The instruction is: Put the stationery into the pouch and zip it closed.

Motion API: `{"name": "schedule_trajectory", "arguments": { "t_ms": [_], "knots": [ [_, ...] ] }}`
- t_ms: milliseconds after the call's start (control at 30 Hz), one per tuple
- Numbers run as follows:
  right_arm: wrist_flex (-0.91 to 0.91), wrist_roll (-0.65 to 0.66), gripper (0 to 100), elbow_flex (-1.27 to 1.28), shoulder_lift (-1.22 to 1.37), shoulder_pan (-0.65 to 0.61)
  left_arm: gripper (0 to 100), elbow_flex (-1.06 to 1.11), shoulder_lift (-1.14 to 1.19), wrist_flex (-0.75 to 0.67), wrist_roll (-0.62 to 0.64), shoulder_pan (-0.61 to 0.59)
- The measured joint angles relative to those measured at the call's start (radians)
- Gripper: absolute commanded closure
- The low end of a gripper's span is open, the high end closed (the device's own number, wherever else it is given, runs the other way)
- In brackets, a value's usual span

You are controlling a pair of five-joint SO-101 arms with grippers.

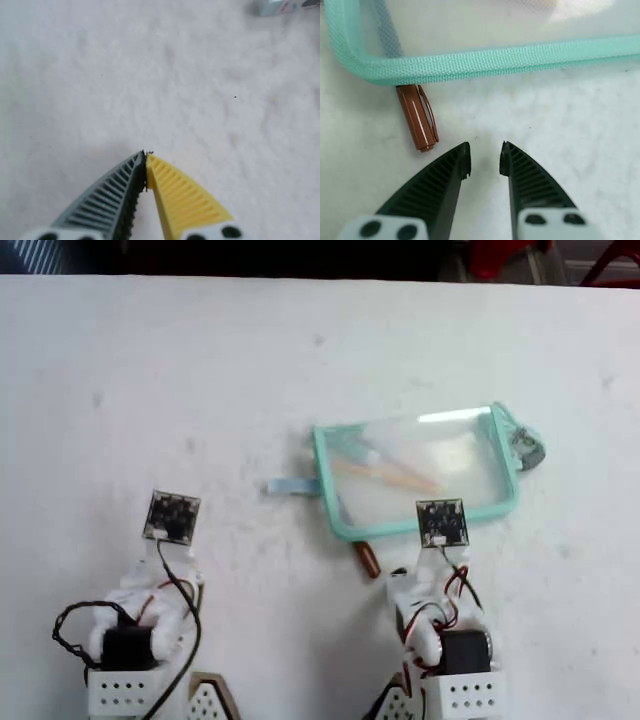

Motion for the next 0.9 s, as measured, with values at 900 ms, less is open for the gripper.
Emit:
{"name": "schedule_trajectory", "arguments": {
  "t_ms": [900],
  "knots": [
    [0.0, 0.0, 89.4, 0.0, 0.0, 0.0, 98, -0.42, -0.011, -0.123, 0.0, 0.0]
  ]
}}
